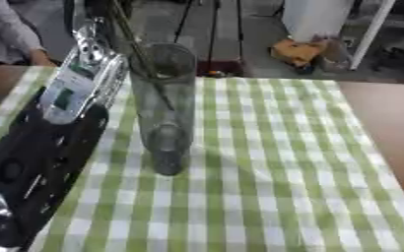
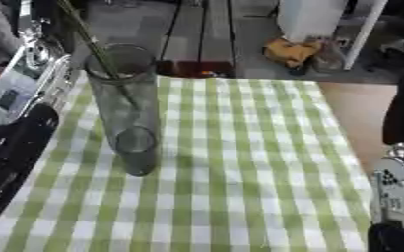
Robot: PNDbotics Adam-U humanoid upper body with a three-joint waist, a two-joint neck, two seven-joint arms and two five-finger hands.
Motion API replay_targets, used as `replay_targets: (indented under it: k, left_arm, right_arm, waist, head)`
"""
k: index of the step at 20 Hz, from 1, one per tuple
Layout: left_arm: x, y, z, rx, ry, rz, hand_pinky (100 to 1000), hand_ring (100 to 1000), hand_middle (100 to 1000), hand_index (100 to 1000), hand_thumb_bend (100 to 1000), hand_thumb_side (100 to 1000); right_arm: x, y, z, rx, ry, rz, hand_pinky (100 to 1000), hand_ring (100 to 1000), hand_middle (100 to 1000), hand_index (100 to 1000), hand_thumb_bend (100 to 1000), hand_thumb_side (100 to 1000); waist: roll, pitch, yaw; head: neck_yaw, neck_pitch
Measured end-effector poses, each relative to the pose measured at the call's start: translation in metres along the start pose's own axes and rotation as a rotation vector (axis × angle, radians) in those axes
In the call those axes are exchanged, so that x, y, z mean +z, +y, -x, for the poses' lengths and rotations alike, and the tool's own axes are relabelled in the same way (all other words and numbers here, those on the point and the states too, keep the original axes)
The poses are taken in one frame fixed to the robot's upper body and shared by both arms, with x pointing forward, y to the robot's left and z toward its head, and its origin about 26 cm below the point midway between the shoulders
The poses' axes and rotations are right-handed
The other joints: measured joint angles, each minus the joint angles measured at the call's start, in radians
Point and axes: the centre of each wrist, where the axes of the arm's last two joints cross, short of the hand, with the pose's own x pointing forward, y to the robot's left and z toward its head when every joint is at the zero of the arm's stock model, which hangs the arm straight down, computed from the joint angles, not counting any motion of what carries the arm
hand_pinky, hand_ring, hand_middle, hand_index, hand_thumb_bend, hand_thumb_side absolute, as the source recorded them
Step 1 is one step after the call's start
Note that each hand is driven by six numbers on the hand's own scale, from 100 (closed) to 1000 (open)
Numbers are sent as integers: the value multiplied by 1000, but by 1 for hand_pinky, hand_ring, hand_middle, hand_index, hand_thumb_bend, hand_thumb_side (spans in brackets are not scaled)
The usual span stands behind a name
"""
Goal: Arrange flowers into the vase.
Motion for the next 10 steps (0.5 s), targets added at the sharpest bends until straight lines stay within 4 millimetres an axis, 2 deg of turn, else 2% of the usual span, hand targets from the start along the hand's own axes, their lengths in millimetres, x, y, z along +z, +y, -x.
replay_targets:
  k: [5,10]
  left_arm:
    - [0,2,3,-6,10,-13,114,346,166,130,100,759]
    - [0,-2,2,1,9,-2,103,349,160,128,100,729]
  right_arm:
    - [0,0,0,1,2,3,602,730,646,736,100,875]
    - [0,0,0,6,3,7,601,729,644,735,100,867]
  waist:
    - [0,2,0]
    - [1,5,-1]
  head:
    - [0,-6]
    - [0,-7]
